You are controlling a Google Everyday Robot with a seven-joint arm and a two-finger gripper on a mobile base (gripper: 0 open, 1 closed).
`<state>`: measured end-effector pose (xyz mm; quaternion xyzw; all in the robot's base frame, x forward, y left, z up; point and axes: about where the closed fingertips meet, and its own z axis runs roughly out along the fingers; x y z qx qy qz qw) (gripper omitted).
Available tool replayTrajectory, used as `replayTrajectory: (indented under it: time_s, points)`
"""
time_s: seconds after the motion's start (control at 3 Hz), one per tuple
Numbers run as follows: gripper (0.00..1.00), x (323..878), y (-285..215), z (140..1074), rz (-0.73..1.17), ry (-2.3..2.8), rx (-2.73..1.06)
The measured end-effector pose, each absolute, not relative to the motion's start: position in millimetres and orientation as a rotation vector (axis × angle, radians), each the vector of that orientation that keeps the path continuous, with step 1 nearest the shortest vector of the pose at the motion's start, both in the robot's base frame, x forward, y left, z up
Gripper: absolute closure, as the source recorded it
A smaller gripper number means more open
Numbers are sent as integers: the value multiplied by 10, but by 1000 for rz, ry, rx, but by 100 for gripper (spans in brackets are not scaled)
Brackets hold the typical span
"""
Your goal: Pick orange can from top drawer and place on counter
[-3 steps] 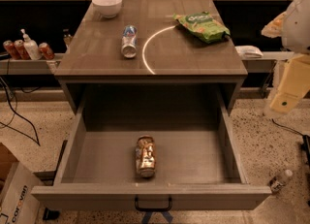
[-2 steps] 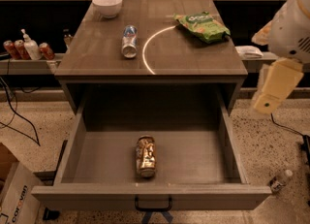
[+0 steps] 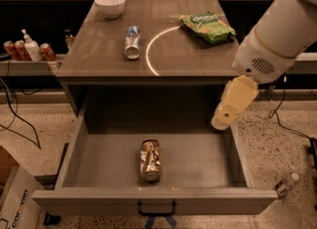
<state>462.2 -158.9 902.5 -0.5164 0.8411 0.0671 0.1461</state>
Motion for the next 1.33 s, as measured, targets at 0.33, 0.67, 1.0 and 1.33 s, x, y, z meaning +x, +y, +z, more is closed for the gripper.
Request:
replayTrajectory:
  time_s: [0.33,0.67,1.0,1.33]
  points:
    - [0,4704,-1400,8766,215,2525,-1415]
    - [0,4761,-1224,8478,258,2615,-1298]
    - [0,4757,-1230,8489,259,2631,-1266]
    - [0,4768,-1200,8409,260,2662,-1236]
